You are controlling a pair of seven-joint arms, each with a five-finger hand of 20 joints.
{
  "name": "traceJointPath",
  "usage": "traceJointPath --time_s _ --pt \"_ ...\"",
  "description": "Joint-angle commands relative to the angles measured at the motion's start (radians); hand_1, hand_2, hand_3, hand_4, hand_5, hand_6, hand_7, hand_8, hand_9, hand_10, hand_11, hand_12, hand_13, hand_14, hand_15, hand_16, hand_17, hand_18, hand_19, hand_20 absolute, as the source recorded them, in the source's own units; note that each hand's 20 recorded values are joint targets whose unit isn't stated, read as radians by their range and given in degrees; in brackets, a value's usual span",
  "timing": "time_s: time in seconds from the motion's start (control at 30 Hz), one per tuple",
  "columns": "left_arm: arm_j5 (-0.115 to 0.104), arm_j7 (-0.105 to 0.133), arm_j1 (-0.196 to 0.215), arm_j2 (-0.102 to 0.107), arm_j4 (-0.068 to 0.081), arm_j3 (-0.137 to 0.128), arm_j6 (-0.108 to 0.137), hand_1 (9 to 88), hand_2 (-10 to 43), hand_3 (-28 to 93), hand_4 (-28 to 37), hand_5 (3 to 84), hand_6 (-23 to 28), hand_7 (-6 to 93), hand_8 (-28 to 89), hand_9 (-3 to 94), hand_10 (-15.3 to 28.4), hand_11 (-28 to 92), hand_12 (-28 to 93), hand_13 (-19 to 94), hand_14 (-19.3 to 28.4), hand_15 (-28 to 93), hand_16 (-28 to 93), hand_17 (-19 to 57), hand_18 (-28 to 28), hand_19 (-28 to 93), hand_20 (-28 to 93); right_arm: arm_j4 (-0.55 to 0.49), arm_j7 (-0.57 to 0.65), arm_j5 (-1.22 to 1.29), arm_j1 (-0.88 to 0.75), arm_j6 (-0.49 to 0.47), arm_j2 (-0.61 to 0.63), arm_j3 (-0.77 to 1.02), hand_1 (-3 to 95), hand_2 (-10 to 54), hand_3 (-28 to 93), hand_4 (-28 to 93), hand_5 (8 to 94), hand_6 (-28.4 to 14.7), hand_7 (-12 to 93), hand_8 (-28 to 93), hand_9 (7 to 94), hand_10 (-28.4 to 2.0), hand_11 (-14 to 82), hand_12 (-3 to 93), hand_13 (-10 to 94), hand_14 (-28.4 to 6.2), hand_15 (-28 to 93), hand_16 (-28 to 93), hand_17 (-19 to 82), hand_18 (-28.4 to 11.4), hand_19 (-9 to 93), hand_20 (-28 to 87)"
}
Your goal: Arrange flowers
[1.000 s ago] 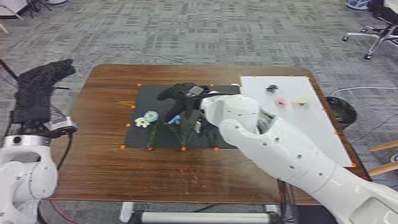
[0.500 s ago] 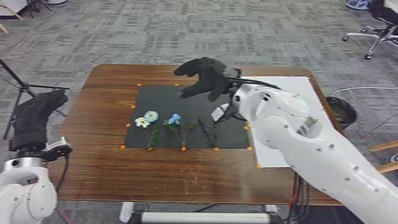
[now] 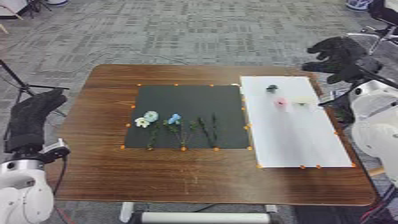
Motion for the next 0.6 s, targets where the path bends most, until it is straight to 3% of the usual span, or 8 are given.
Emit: traceJointPath --time_s 0.03,0.17,0.33,0.4,0.6 --pt "0.004 0.007 0.024 -0.022 -0.015 -0.012 -0.006 23.5 13.7 70 -28.3 54.5 2.4 16.0 -8 52.9 14.6 21 13 40 16.7 19 1 7.4 11.2 11 17 0.122 0.025 -0.068 0.122 0.02 -0.066 -0.198 35.4 -9.5 67 -17 57.2 -1.1 15 -8 66.3 -13.8 14.3 17.7 67 -12.2 40 32 27 -22.4 64 52" --pt "0.017 0.009 0.015 -0.022 -0.017 -0.004 -0.009 23.6 13.6 70 -28.3 54.5 2.3 16.1 -8 53.0 14.7 21 14 41 16.6 19 0 7.3 11.2 11 17 0.219 0.021 -0.088 0.261 -0.036 -0.122 -0.318 36.3 -9.5 67 -17 59.2 -0.6 16 -8 71.0 -14.0 17.7 18.6 70 -11.3 44 33 29 -22.6 68 54" --pt "0.019 0.007 -0.012 -0.017 -0.01 0.026 -0.013 23.8 13.4 70 -28.3 54.5 2.4 15.9 -8 53.0 14.8 22 13 41 16.6 19 0 7.3 11.3 11 17 0.315 0.018 -0.131 0.342 -0.069 -0.181 -0.391 37.2 -9.5 67 -17 59.7 -0.6 16 -8 73.7 -13.8 19.7 19.4 72 -10.5 46 33 31 -22.8 70 55" --pt "0.026 0.009 -0.018 -0.018 -0.006 0.034 -0.02 23.9 13.3 70 -28.3 54.4 2.4 15.9 -8 53.0 14.8 22 14 41 16.7 20 0 7.3 11.3 11 17 0.33 0.022 -0.138 0.347 -0.065 -0.191 -0.399 37.2 -9.5 67 -17 59.7 -0.6 16 -8 73.8 -13.7 19.8 19.5 72 -10.5 46 33 31 -22.8 70 55" --pt "0.034 0.009 -0.009 -0.019 -0.015 0.035 -0.025 24.0 13.2 70 -28.3 54.4 2.4 15.9 -8 52.9 14.8 22 14 41 16.7 20 0 7.3 11.4 11 17 0.299 0.03 -0.117 0.32 -0.07 -0.182 -0.383 37.3 -9.5 67 -17 59.4 -0.4 16 -8 73.9 -13.7 19.8 19.5 73 -10.3 47 33 31 -23.0 70 56"
